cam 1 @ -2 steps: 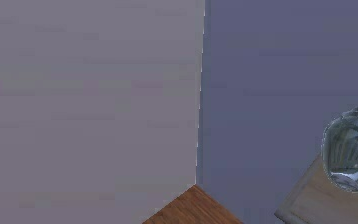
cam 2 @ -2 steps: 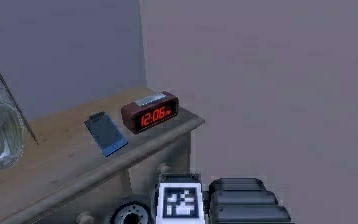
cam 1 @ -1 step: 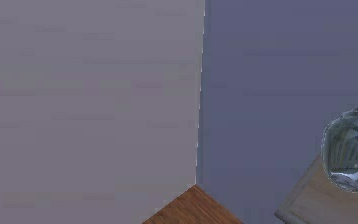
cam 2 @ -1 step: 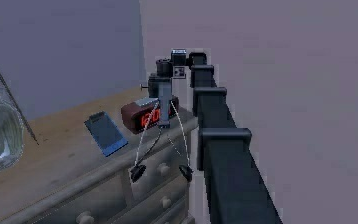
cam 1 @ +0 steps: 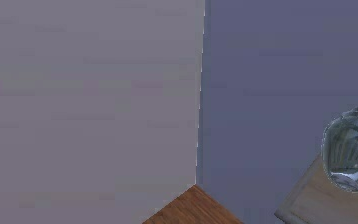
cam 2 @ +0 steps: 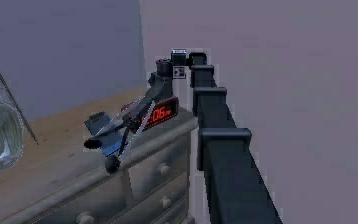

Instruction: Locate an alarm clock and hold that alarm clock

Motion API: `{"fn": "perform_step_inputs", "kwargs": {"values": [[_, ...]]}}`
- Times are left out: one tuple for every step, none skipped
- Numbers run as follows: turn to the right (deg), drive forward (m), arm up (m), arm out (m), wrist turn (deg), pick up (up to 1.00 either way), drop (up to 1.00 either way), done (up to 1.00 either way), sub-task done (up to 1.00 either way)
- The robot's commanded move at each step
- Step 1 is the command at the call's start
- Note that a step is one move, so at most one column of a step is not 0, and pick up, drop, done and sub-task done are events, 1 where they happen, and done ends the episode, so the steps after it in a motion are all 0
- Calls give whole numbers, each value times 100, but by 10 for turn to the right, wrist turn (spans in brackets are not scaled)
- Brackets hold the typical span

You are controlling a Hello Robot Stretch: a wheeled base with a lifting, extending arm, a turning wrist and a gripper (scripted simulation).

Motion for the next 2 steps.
{"fn": "perform_step_inputs", "kwargs": {"values": [[0,0,0,0,450,0,0,0,0],[0,0,0,0,420,0,0,0,0]]}}
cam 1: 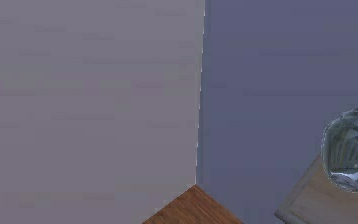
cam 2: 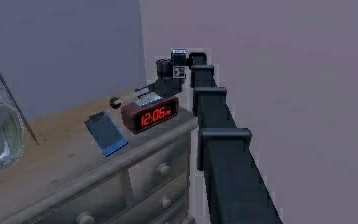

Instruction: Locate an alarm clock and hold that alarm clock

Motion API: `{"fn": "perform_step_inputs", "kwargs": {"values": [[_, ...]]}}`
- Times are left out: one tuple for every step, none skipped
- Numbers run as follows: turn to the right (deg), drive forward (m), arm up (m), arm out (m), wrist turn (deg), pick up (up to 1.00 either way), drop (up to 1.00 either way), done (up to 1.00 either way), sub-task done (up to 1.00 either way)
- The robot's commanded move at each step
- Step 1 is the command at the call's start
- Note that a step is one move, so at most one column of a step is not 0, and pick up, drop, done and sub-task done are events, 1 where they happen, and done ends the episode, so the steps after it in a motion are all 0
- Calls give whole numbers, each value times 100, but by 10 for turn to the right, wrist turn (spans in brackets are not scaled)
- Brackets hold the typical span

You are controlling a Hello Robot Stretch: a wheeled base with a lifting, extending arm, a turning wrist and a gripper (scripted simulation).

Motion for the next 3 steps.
{"fn": "perform_step_inputs", "kwargs": {"values": [[0,0,-14,0,0,0,0,0,0],[0,0,0,0,0,100,0,0,0],[0,0,10,0,0,0,0,0,0]]}}
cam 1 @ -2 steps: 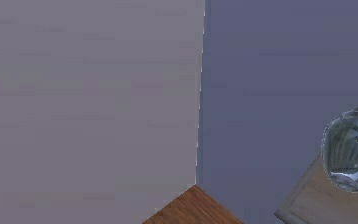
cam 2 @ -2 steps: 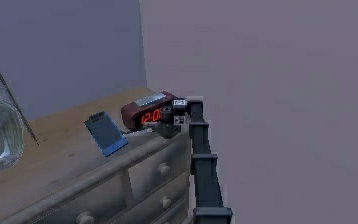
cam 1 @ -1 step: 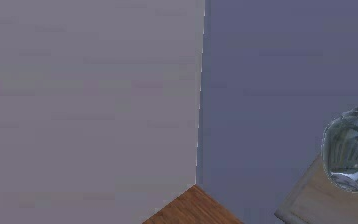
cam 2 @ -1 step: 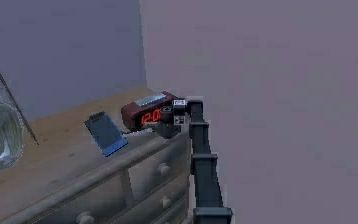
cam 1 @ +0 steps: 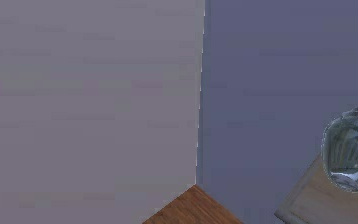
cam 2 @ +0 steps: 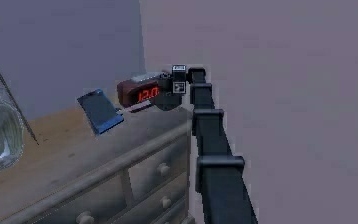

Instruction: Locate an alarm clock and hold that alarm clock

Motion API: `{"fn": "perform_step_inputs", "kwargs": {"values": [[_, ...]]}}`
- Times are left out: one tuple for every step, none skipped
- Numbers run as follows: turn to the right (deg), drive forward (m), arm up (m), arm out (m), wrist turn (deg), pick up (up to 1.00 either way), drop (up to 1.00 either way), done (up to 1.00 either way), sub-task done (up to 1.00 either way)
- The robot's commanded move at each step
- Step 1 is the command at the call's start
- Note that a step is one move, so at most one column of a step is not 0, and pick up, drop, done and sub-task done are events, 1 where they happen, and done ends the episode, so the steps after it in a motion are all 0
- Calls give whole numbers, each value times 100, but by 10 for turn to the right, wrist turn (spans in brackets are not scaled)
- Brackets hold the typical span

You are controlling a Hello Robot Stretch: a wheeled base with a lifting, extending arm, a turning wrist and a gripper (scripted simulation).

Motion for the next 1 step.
{"fn": "perform_step_inputs", "kwargs": {"values": [[0,0,0,0,0,0,0,100,0]]}}
